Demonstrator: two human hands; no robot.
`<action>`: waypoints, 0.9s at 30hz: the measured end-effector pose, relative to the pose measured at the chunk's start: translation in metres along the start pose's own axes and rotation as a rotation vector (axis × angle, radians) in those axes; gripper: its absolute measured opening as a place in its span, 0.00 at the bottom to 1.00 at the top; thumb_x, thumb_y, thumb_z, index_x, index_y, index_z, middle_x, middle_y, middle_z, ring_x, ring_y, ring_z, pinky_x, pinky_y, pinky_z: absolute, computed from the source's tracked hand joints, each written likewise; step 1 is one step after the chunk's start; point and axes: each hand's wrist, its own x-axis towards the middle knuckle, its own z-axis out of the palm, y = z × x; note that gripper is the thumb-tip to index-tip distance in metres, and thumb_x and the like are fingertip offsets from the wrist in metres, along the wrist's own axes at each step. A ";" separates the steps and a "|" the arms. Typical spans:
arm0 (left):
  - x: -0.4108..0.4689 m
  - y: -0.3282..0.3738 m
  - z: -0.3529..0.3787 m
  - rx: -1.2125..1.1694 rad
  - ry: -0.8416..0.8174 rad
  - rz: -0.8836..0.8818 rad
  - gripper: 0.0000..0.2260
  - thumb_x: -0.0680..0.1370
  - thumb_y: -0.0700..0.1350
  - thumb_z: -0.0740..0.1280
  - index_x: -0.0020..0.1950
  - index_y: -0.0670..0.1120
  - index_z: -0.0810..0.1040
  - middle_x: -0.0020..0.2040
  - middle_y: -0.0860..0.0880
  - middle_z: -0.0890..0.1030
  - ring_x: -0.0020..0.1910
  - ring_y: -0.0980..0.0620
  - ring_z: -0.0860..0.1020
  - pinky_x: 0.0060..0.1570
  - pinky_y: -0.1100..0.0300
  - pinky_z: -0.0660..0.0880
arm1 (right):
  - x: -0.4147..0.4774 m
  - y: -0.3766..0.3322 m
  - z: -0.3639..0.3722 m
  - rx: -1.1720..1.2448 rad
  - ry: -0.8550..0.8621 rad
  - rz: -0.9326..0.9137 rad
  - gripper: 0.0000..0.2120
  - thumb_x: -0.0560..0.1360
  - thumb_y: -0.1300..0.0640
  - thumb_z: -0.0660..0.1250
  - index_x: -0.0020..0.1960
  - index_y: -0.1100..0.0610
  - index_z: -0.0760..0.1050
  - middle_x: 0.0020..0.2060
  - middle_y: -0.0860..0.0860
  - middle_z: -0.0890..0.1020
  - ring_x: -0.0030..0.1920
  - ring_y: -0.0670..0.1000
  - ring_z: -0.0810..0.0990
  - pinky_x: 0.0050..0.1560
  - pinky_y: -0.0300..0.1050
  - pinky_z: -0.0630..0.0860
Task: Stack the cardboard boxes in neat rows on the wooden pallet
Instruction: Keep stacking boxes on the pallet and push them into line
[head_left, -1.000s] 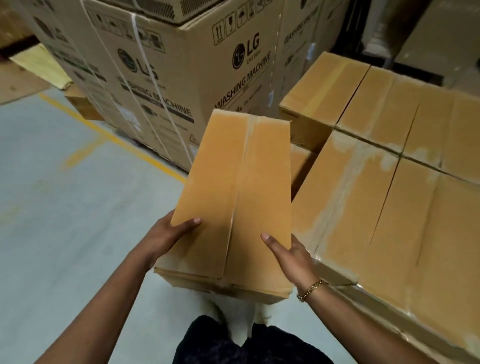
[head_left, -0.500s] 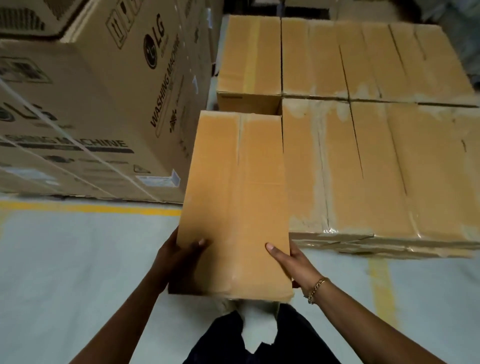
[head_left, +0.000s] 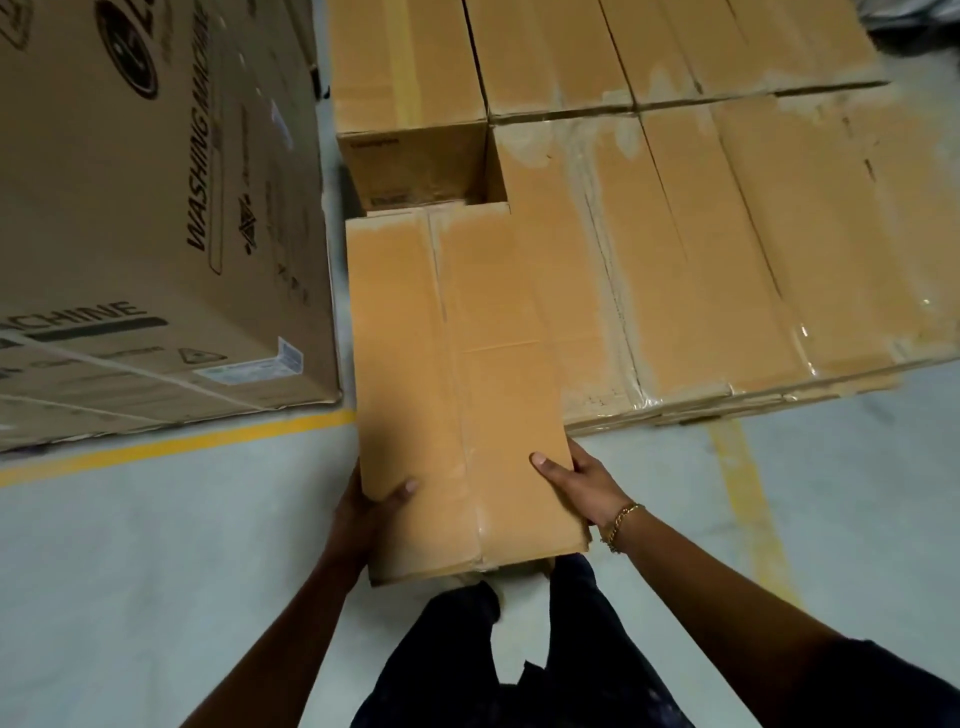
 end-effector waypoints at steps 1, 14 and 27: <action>0.003 -0.002 0.003 -0.002 -0.001 -0.004 0.46 0.63 0.68 0.76 0.79 0.59 0.66 0.69 0.53 0.78 0.65 0.48 0.77 0.60 0.50 0.75 | 0.005 0.005 0.000 -0.011 0.019 -0.001 0.36 0.68 0.33 0.73 0.73 0.44 0.72 0.61 0.43 0.83 0.59 0.45 0.82 0.66 0.52 0.77; 0.018 -0.019 0.012 0.278 0.066 0.001 0.54 0.61 0.72 0.73 0.82 0.56 0.57 0.75 0.49 0.73 0.70 0.39 0.74 0.64 0.44 0.74 | 0.009 0.021 0.008 -0.251 0.166 -0.059 0.29 0.76 0.42 0.73 0.73 0.48 0.70 0.63 0.48 0.80 0.57 0.50 0.80 0.58 0.45 0.75; -0.034 -0.072 0.001 0.699 -0.095 0.217 0.70 0.62 0.63 0.82 0.81 0.51 0.29 0.85 0.49 0.48 0.77 0.41 0.66 0.62 0.42 0.77 | -0.030 0.050 -0.007 -1.276 0.096 -0.180 0.73 0.56 0.14 0.60 0.80 0.54 0.28 0.80 0.52 0.32 0.80 0.57 0.32 0.79 0.61 0.39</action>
